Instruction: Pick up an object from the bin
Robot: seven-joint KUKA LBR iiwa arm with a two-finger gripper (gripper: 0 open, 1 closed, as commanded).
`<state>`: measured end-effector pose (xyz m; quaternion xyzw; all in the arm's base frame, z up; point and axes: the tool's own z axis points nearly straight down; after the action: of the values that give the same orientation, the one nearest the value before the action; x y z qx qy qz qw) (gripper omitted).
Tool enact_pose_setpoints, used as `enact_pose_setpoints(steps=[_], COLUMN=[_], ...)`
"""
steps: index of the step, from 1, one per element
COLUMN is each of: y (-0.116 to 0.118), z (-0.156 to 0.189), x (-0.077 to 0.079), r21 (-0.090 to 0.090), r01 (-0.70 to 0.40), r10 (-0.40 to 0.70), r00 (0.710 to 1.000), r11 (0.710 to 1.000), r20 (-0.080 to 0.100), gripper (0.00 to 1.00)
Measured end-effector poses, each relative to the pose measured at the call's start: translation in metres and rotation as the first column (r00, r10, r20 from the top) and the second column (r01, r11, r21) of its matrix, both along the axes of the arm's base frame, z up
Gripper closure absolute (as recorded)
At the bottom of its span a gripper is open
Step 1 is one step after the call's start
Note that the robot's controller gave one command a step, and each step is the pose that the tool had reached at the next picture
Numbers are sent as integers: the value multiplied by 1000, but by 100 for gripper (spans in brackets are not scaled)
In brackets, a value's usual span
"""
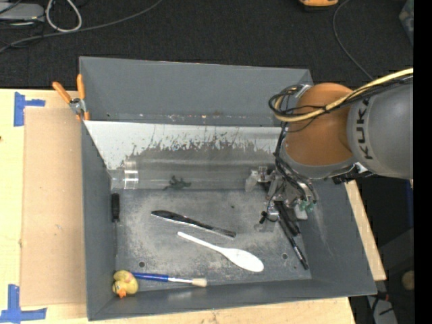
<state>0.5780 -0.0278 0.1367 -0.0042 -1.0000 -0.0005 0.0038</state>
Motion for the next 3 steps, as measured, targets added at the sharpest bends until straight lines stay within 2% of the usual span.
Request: enact_pose_setpoints(steps=[1,2,3], y=[0,88,119], z=[3,-61,-34], x=[2,24,15], r21=[0,1,-1], r01=[-1,111,125], r10=[1,-111,-125], r00=[1000,994,992], r11=[1000,994,992], r20=[6,7,8], gripper=[0,0,0])
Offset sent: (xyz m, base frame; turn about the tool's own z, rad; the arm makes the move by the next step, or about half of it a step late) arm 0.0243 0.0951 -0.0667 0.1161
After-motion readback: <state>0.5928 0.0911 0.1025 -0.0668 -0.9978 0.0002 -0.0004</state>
